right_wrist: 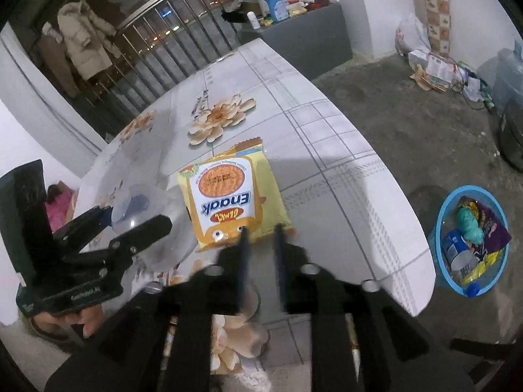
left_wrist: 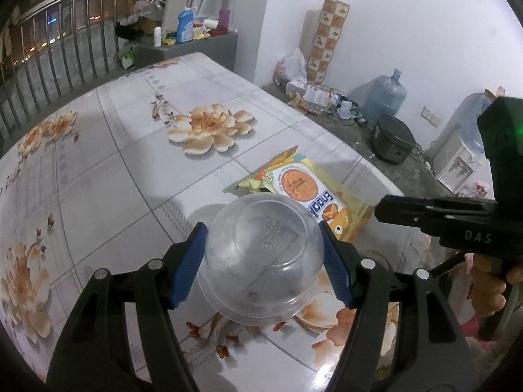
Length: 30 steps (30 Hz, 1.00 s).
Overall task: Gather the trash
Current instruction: 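Grasp the yellow snack packet with the right gripper while the left grasps the clear cup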
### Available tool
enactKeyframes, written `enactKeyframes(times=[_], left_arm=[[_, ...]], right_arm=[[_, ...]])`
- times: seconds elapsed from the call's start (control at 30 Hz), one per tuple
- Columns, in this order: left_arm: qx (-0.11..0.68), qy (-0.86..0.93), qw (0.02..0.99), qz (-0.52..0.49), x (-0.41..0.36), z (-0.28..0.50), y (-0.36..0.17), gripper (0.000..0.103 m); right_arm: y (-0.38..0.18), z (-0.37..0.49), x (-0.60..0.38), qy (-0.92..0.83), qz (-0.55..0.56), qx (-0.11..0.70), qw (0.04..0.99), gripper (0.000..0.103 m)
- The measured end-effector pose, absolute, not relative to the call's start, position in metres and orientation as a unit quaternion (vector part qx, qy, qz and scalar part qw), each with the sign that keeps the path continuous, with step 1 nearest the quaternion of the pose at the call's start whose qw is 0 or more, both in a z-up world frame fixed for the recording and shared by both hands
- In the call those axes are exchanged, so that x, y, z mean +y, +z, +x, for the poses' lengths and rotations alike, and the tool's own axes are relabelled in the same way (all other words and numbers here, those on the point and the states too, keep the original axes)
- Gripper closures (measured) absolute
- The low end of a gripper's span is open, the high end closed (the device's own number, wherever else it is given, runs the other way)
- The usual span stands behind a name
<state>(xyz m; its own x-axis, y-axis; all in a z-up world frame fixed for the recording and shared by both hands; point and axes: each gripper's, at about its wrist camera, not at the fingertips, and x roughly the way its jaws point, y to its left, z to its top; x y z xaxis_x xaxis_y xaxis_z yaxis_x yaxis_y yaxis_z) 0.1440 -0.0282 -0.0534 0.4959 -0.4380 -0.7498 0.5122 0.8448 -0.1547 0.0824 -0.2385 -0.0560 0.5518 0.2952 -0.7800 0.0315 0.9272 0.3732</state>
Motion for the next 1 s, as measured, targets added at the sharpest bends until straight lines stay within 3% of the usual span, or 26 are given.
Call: enactKeyframes(times=[0.17, 1.0], left_arm=[[0.427, -0.267, 0.863, 0.038, -0.026, 0.146, -0.057, 0.039], [0.427, -0.27, 0.862, 0.042, -0.031, 0.149, -0.059, 0.039]], right_arm=[[-0.065, 0.096, -0.237, 0.064, 0.182, 0.488, 0.851, 0.064], [-0.066, 0.105, -0.247, 0.023, 0.218, 0.499, 0.838, 0.063]])
